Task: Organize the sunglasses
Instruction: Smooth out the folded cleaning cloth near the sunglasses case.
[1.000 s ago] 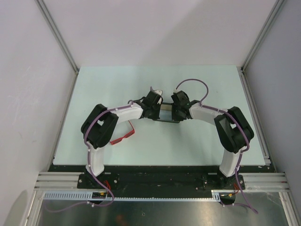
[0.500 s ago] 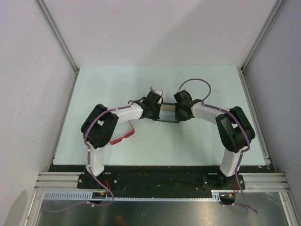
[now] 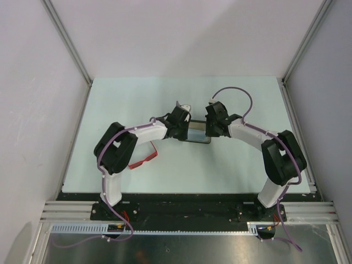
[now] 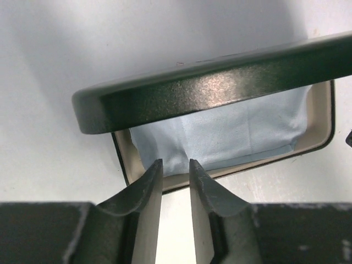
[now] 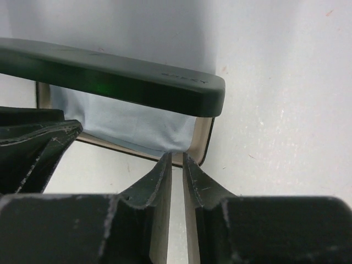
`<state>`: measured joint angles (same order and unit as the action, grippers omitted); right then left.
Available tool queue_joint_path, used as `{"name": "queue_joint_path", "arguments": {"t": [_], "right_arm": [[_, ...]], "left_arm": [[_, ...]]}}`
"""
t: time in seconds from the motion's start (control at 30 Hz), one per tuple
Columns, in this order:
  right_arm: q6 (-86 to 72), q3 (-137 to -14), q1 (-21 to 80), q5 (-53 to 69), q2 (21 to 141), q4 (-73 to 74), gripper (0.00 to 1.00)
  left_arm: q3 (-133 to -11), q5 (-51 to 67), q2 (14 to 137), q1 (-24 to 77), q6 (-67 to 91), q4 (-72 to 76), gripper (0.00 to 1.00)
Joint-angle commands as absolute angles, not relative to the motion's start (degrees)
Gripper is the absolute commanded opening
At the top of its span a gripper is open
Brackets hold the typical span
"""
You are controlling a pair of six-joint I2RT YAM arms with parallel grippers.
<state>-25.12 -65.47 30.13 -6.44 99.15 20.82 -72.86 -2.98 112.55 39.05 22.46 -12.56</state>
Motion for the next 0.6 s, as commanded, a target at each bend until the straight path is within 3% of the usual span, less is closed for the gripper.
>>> {"name": "queue_joint_path", "arguments": {"t": [0.0, 0.33, 0.43, 0.47, 0.53, 0.57], "right_arm": [[-26.6, -65.7, 29.9, -8.1, 94.0, 19.9, 0.19], [-28.5, -65.7, 29.8, -8.2, 85.7, 21.5, 0.31], [-27.4, -65.7, 30.3, -7.6, 83.2, 20.7, 0.43], [-26.9, -65.7, 30.8, -7.6, 82.7, 20.2, 0.52], [-24.2, -65.7, 31.8, -7.2, 81.9, 17.9, 0.62], [-23.6, -65.7, 33.2, -7.1, 81.8, 17.0, 0.72]], "left_arm": [[-75.1, -4.2, 105.6, 39.2, 22.5, -12.0, 0.32], [-69.7, -10.6, 91.6, 38.8, 21.7, -12.1, 0.46], [-66.7, -12.0, 87.0, 37.2, 22.1, -12.0, 0.55], [-65.1, -12.3, 84.1, 36.1, 22.1, -12.1, 0.59], [-63.4, -13.6, 80.4, 35.0, 21.7, -12.1, 0.74], [-61.8, -14.8, 76.9, 33.9, 20.8, -12.1, 0.81]]}}
